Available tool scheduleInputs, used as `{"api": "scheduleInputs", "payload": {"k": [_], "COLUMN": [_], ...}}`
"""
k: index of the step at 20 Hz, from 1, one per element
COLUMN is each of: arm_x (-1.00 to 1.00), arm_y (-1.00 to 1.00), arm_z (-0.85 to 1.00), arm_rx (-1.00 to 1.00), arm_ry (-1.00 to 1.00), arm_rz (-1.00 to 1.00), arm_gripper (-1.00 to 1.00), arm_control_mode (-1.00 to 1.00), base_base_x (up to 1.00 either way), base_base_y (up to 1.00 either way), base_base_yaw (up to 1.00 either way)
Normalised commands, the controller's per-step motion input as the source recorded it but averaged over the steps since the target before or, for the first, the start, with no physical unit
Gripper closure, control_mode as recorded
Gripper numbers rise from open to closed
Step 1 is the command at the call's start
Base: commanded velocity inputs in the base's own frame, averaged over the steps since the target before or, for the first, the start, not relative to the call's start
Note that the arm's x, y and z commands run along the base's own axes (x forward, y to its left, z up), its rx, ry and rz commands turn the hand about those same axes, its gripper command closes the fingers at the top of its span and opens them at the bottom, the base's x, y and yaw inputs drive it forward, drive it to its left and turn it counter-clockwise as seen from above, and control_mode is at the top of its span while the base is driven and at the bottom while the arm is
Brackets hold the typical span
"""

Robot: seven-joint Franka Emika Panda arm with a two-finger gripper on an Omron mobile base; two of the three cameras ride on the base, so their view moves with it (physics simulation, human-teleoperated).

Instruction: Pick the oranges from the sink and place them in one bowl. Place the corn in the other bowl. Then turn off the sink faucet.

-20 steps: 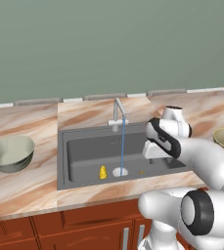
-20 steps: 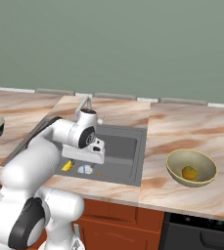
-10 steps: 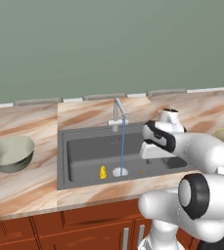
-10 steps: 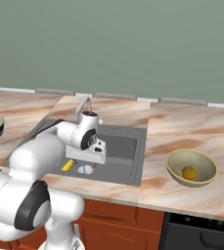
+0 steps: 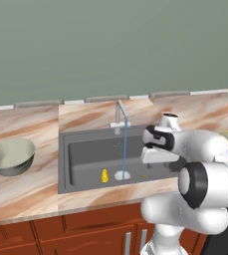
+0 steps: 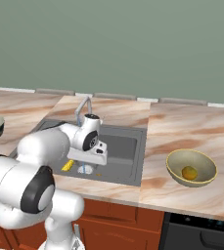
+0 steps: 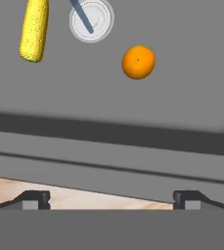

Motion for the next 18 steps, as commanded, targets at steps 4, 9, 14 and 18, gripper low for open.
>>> {"api": "scheduleInputs", "payload": {"k": [4, 9, 14, 18], "arm_x": [0.10, 0.16, 0.23, 0.32], "arm_y": [0.00, 0.00, 0.00, 0.00], "arm_z": [-0.19, -0.22, -0.18, -0.14], "arm_rx": [0.00, 0.00, 0.00, 0.00], "arm_ry": [0.00, 0.02, 0.04, 0.02], "arm_rz": [0.00, 0.00, 0.00, 0.00], "arm_gripper": [-1.00, -1.00, -1.00, -1.00], "arm_control_mode": [-1.00, -1.00, -1.00, -1.00], "base_base_x": [0.00, 0.00, 0.00, 0.00], "base_base_y": [0.00, 0.00, 0.00, 0.00], "base_base_yaw": [0.00, 0.00, 0.00, 0.00]}}
